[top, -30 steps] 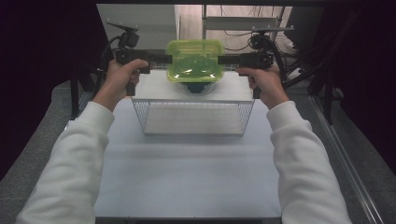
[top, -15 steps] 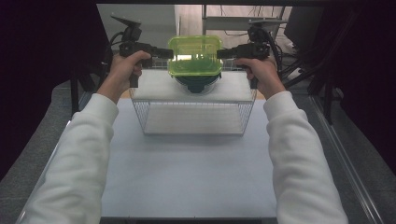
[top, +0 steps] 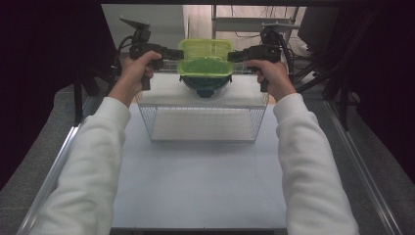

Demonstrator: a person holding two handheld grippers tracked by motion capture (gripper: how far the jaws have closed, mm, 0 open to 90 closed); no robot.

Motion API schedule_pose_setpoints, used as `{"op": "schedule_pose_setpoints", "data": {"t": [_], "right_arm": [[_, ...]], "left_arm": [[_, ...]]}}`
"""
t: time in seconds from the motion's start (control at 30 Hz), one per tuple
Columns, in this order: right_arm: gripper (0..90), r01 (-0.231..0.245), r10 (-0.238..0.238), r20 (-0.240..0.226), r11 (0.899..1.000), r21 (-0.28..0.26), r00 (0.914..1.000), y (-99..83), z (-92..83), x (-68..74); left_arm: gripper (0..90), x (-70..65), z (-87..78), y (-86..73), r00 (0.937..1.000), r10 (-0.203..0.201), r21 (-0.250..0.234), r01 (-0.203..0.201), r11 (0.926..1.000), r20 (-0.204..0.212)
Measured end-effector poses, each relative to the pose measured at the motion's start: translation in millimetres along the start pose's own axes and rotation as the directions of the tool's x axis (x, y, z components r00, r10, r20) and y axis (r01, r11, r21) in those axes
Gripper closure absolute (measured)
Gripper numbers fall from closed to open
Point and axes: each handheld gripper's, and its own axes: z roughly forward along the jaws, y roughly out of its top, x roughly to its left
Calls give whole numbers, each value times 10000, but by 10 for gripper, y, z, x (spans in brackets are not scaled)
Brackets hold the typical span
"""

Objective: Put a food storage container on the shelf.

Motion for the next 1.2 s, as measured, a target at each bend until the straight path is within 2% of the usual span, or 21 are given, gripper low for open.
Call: {"op": "schedule_pose_setpoints", "data": {"t": [0.17,0.33,0.5,0.57,0.63,0.73,0.8,0.87,1.03,1.1,1.2], "right_arm": [[739,-376,376,16,9993,-73,9993,22,62,-64],[720,-591,591,-30,9982,-43,9982,26,122,-129],[704,-701,701,-104,9975,-2,9975,24,145,-156],[700,-693,693,-110,9976,-40,9975,19,151,-163],[687,-706,705,-117,9975,-48,9974,16,151,-159],[555,-570,570,118,9984,2,9983,10,154,-139],[470,-588,590,128,9982,-134,9982,10,141,-132],[423,-521,523,59,9983,-254,9986,9,119,-118],[365,247,-236,252,9988,-427,9994,-15,15,-17],[349,701,-686,341,9965,-465,9971,-38,-37,34],[330,1392,-1371,397,9888,-545,9898,-89,-108,102]], "left_arm": [[764,74,65,17,9993,-367,-178,366,9992,-19],[742,142,79,-3,9978,-634,-263,639,9976,211],[704,147,104,-10,9983,-584,-188,584,9981,11],[663,150,127,-19,9985,-540,-168,540,9984,-22],[609,147,135,-24,9988,-442,-187,438,9989,-229],[511,141,138,-27,9987,-342,-274,332,9991,-382],[433,135,128,-26,9989,-259,-387,244,9990,-403],[356,125,102,-23,9990,-169,-521,147,9985,-413],[304,28,-9,-40,9976,425,-858,-471,9952,-544],[300,-27,-52,-64,9944,826,-881,-883,9922,-656],[290,-108,-109,-113,9852,1472,-767,-1540,9851,-881]]}}
